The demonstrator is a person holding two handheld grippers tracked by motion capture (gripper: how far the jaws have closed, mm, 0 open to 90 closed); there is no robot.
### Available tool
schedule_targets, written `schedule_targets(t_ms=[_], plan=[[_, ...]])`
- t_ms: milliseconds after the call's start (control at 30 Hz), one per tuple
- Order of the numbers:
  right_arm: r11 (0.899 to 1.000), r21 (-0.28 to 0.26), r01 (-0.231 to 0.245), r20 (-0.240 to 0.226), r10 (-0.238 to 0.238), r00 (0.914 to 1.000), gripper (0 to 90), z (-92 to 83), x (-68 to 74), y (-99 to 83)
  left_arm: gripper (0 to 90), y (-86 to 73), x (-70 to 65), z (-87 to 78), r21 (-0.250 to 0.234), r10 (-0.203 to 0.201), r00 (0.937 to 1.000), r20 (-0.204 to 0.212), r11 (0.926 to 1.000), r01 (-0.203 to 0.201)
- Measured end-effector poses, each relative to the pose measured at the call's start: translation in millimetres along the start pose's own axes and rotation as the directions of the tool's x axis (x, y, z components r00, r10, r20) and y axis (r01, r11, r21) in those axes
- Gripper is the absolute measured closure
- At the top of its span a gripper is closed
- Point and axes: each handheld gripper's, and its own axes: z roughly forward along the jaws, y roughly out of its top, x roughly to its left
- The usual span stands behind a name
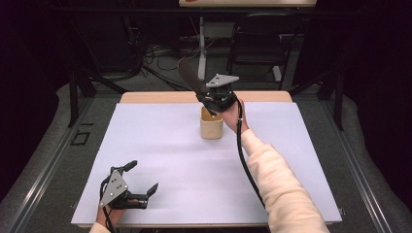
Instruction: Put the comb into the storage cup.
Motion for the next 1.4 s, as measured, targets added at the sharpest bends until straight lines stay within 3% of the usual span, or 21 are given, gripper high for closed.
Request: schedule_targets(t_ms=[733,1400], plan=[[1.000,-0.012,-0.009,0.001,0.009,1.0000,72.4,4.9,-5.3,-17.0,0.3,-0.6,0.7,-0.9,-0.003,-0.005,1.0000,-0.003,1.0000,0.005],[0.999,0.018,-0.032,-0.003,0.032,0.9995,72.3,11.7,-5.6,-34.6,0.3,-0.8,0.7,-0.1,-0.002,-0.007,1.0000,-0.002,1.0000,0.007]])
